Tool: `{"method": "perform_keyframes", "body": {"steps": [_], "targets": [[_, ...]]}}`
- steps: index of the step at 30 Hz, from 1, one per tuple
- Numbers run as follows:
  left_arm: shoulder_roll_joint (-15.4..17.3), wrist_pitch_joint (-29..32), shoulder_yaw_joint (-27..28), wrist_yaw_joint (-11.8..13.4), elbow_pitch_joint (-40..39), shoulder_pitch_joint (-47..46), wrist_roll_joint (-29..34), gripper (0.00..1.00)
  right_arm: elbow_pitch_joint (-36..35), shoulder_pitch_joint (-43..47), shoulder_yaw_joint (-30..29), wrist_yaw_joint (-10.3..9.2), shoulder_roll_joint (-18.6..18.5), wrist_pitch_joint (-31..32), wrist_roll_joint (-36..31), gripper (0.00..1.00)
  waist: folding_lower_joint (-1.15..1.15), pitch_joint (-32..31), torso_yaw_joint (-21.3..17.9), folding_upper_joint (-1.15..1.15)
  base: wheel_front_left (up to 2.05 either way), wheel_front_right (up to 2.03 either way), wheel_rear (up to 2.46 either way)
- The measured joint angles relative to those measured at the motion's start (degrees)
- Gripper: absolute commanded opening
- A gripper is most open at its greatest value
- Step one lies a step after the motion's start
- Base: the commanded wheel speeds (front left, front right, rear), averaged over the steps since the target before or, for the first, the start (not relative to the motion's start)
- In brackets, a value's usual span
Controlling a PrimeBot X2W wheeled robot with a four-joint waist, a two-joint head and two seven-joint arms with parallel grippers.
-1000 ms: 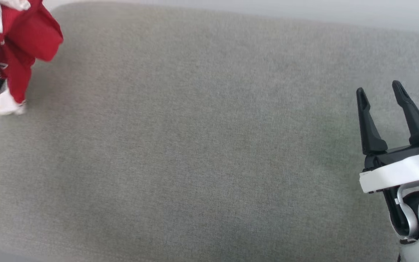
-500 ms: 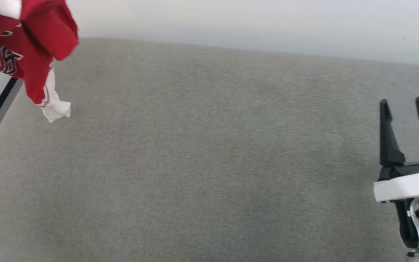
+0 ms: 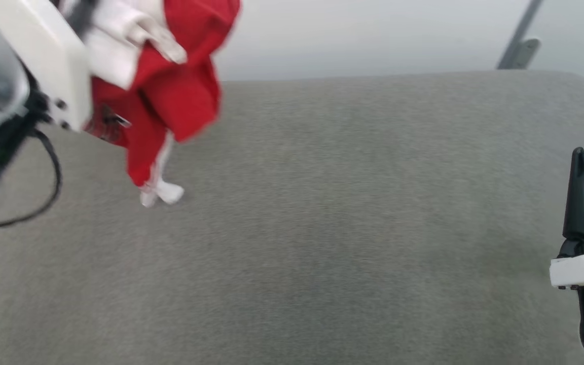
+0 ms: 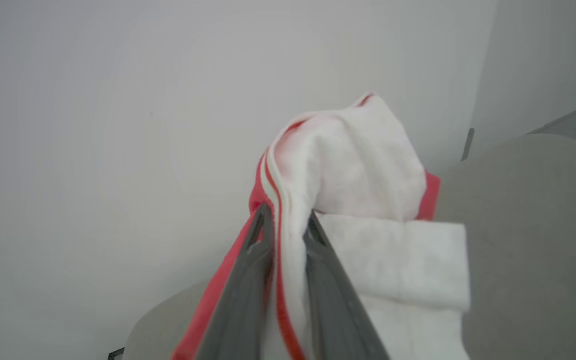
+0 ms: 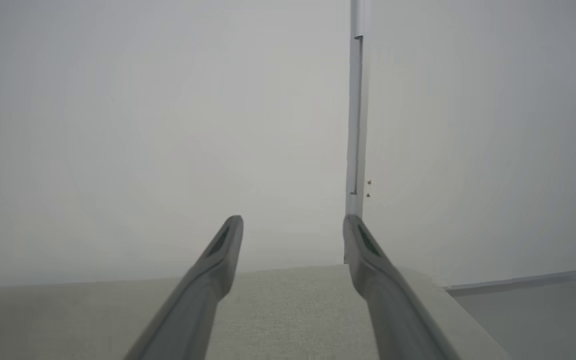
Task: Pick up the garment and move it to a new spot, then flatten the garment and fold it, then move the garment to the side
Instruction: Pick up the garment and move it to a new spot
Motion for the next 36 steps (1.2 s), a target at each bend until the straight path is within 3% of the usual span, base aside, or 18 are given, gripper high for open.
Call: {"method": "perform_keyframes", "body": {"steps": [6, 11, 21, 31, 32, 33, 34, 36], "targets": [[-3.13, 2.97, -4.53, 1.23, -4.57, 5.22, -0.96, 0.00, 1.62, 0.16, 0.82, 0.00, 0.82, -0.75, 0.33, 1.00, 0.00, 0.63, -5.53, 0.00, 0.00, 0.00, 0.00], [-6.02, 3.74, -9.55, 0.78, -2.04, 9.54, -1.32, 0.00, 4.26, 0.08, 3.44, 0.00, 1.63, -1.85, 0.97, 1.00, 0.00, 1.75, -9.88, 0.00, 0.00, 0.00, 0.00], [-11.58, 2.24, -16.81, -2.15, 15.93, 14.98, -1.88, 0.00, 10.00, -1.71, 8.60, 0.00, 2.43, -4.71, 2.54, 1.00, 0.00, 4.35, -16.76, 0.00, 0.00, 0.00, 0.00], [-16.77, -1.44, -19.91, -4.69, 34.35, 13.99, -1.62, 0.00, 13.00, -3.32, 10.92, 0.00, 2.69, -6.30, 2.64, 1.00, 0.00, 5.50, -19.00, 0.00, 0.00, 0.00, 0.00], [-17.25, -1.97, -20.11, -4.94, 35.75, 13.43, -1.63, 0.15, 13.29, -3.59, 11.22, 0.00, 2.68, -6.51, 2.64, 1.00, 0.00, 5.51, -18.99, 0.00, 0.00, 0.00, 0.00], [-17.71, -2.82, -20.28, -5.28, 36.99, 12.99, -1.63, 0.48, 13.48, -3.74, 11.46, 0.01, 2.72, -6.56, 2.64, 1.00, 0.00, 5.51, -18.95, 0.00, 0.00, 0.00, 0.00], [-18.15, -3.74, -20.19, -5.55, 38.07, 12.72, -1.87, 0.97, 13.70, -3.86, 11.73, 0.00, 2.79, -6.60, 2.64, 1.00, 0.00, 5.47, -18.88, 0.00, 0.00, 0.00, 0.00], [-19.03, -4.95, -20.06, -6.09, 39.90, 11.94, -2.43, 1.00, 13.96, -4.05, 11.93, 0.00, 2.80, -6.78, 2.63, 1.00, 0.00, 5.25, -18.61, 0.00, 0.00, 0.00, 0.00]]}}
